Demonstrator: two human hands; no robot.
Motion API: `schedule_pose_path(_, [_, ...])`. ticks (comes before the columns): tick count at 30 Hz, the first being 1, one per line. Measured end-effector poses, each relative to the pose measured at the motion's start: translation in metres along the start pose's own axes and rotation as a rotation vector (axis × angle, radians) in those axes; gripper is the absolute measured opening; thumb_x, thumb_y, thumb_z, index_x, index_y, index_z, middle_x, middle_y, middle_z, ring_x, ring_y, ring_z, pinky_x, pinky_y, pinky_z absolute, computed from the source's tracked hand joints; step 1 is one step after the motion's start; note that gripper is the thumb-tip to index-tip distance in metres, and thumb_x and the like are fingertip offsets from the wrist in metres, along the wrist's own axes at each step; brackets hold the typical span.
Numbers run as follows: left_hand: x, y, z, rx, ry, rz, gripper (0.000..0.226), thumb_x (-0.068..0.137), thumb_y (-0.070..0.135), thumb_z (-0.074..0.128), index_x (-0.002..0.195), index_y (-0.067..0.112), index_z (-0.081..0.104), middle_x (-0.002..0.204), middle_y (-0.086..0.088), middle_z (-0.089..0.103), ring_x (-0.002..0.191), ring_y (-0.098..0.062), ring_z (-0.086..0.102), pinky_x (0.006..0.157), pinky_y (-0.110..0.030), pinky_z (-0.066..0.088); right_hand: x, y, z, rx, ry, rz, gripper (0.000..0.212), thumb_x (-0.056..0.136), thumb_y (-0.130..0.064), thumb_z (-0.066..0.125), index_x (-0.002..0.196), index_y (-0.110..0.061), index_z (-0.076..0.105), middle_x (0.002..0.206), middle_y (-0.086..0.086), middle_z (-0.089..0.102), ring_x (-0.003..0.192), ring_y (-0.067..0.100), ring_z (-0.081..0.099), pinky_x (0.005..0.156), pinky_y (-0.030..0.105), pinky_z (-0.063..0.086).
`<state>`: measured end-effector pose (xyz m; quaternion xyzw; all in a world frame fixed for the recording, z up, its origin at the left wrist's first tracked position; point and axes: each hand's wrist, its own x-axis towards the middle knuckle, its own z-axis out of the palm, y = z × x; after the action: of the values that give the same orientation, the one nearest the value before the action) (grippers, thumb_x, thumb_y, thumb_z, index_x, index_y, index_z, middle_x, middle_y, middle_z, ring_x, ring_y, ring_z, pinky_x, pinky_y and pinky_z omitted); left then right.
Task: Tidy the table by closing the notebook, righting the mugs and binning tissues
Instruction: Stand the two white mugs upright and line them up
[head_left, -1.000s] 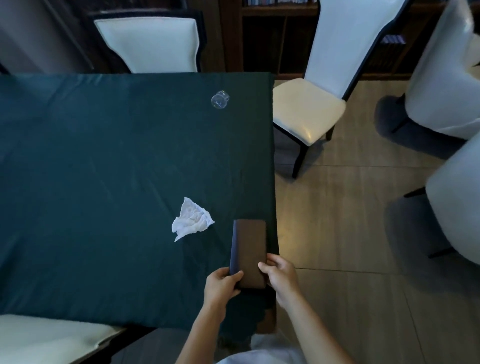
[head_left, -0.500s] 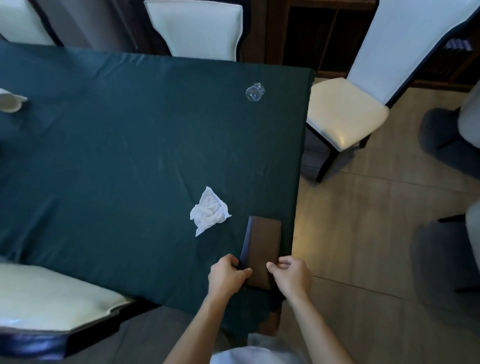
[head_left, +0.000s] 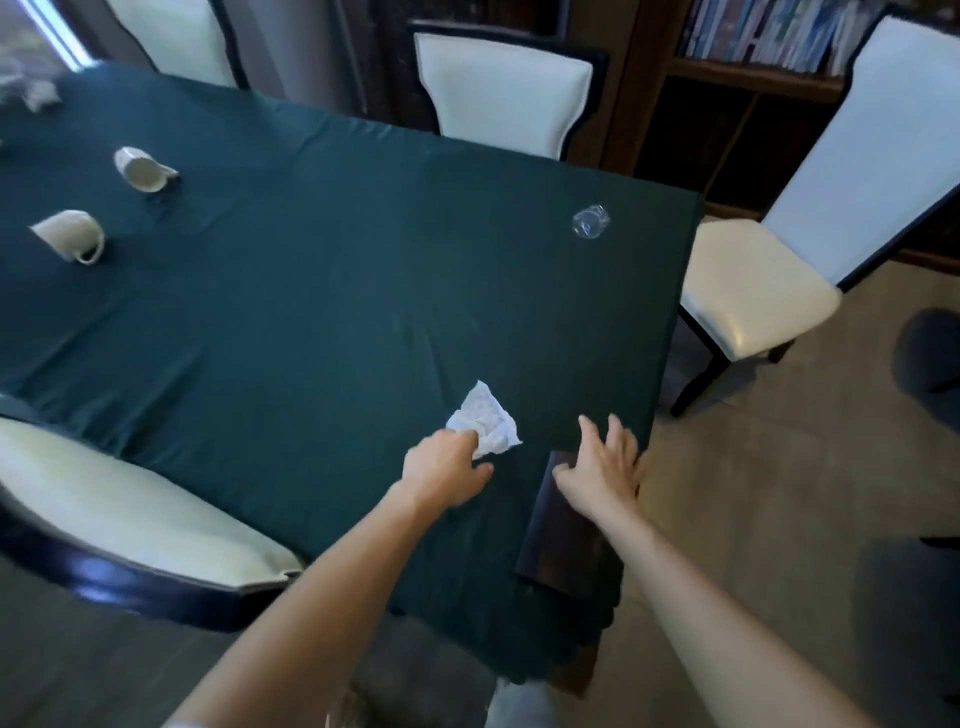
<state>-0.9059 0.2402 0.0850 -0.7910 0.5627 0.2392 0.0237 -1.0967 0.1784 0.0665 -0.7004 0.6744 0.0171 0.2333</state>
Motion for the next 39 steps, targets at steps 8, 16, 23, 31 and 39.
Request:
schedule_pose_path(8, [-0.029, -0.159, -0.161, 0.159, 0.348, -0.047, 0.045, 0.104, 0.048, 0.049, 0.108, 0.006, 0.062, 0.118, -0.013, 0.069, 0.113, -0.035, 0.065, 0.091, -0.044, 0.051, 0.022, -0.176, -0.080, -0.253, 0.182, -0.366, 0.077, 0.093, -0.048, 0.058, 0.158, -0.021, 0.028, 0.167, 0.015, 0.018, 0.150, 0.039, 0.020, 0.121, 0.056, 0.019])
schedule_pose_path(16, [-0.124, -0.358, -0.225, 0.078, 0.530, -0.322, 0.085, 0.105, 0.065, 0.031, 0.167, 0.009, 0.014, 0.177, -0.014, 0.009, 0.163, -0.036, 0.005, 0.131, -0.049, 0.013, -0.058, -0.379, -0.049, -0.278, 0.276, -0.597, 0.087, 0.094, -0.071, 0.040, 0.162, -0.028, 0.008, 0.169, 0.022, -0.009, 0.155, 0.042, 0.000, 0.123, 0.058, 0.008])
schedule_pose_path(23, [-0.194, -0.485, -0.236, 0.003, 0.532, -0.491, 0.090, 0.102, 0.071, 0.025, 0.168, 0.015, 0.002, 0.178, -0.011, -0.004, 0.163, -0.035, -0.005, 0.131, -0.052, 0.005, -0.138, -0.520, 0.010, -0.277, 0.200, -0.748, 0.089, 0.094, -0.076, 0.030, 0.163, -0.029, 0.001, 0.168, 0.022, -0.017, 0.155, 0.040, -0.007, 0.125, 0.057, 0.004])
schedule_pose_path(31, [-0.213, -0.569, -0.241, -0.041, 0.508, -0.592, 0.089, 0.101, 0.072, 0.025, 0.168, 0.018, 0.002, 0.178, -0.008, -0.009, 0.163, -0.037, -0.005, 0.130, -0.057, 0.005, -0.175, -0.626, 0.046, -0.289, 0.150, -0.888, 0.091, 0.094, -0.075, 0.034, 0.163, -0.026, 0.001, 0.168, 0.021, -0.016, 0.156, 0.039, -0.003, 0.125, 0.056, 0.005])
schedule_pose_path(39, [-0.172, -0.642, -0.274, -0.068, 0.516, -0.641, 0.088, 0.101, 0.071, 0.027, 0.168, 0.020, 0.004, 0.178, -0.007, -0.007, 0.163, -0.037, -0.003, 0.129, -0.057, 0.004, -0.139, -0.719, 0.077, -0.264, 0.101, -0.910, 0.091, 0.095, -0.071, 0.041, 0.163, -0.022, 0.005, 0.169, 0.022, -0.006, 0.155, 0.040, 0.003, 0.124, 0.056, 0.008])
